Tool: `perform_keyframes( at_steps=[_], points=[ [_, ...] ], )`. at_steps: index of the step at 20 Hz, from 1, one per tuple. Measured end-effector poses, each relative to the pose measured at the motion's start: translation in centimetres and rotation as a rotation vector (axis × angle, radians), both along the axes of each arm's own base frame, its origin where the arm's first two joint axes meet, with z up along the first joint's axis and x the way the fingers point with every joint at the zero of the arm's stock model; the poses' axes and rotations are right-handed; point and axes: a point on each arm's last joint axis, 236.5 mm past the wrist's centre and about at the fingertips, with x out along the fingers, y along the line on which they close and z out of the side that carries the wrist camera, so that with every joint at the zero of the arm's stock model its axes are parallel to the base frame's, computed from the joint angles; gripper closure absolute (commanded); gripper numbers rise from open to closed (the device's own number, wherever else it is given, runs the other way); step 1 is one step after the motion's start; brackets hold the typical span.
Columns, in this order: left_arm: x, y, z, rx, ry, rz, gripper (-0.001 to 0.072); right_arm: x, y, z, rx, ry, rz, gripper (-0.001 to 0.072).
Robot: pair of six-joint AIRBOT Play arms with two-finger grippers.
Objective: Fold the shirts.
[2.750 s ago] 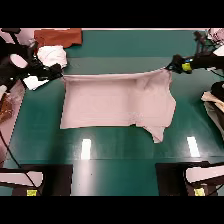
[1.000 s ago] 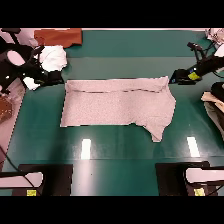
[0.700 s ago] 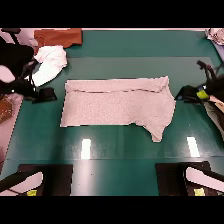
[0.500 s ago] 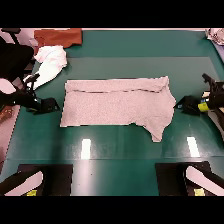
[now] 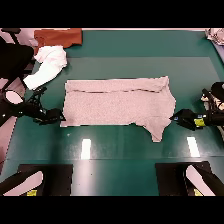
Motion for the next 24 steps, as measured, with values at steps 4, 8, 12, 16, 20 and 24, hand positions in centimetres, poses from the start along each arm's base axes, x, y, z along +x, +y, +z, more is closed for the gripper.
perform_keyframes(
  at_steps=[4, 8, 12, 16, 20, 24],
  points=[
    [0.4, 1.5, -1.4, -0.003, 0.017, 0.052, -0.0013, -0.4, 0.3, 0.1, 0.003, -0.005, 0.006, 0.0088],
    [1.2, -0.1, -2.4, -0.103, 0.021, 0.036, -0.0007, -0.7, 0.6, 0.1, 0.007, 0.001, 0.015, 0.0089],
    [1.3, -1.0, -3.5, -0.151, 0.042, 0.012, 0.0228, -1.1, 0.7, 0.1, 0.01, 0.013, 0.025, 0.0088],
    [1.4, -1.2, -4.3, -0.152, 0.038, -0.013, 0.0635, -2.2, 0.1, -1.0, -0.03, 0.053, 0.042, 0.0088],
    [1.9, -1.9, -4.0, -0.185, 0.014, -0.025, 0.0686, -4.4, 0.6, -3.7, -0.022, 0.124, 0.056, 0.0088],
    [3.6, -2.8, -2.3, -0.243, -0.035, -0.007, 0.0686, -5.0, 2.2, -5.8, 0.044, 0.116, 0.03, 0.0089]
  ],
)
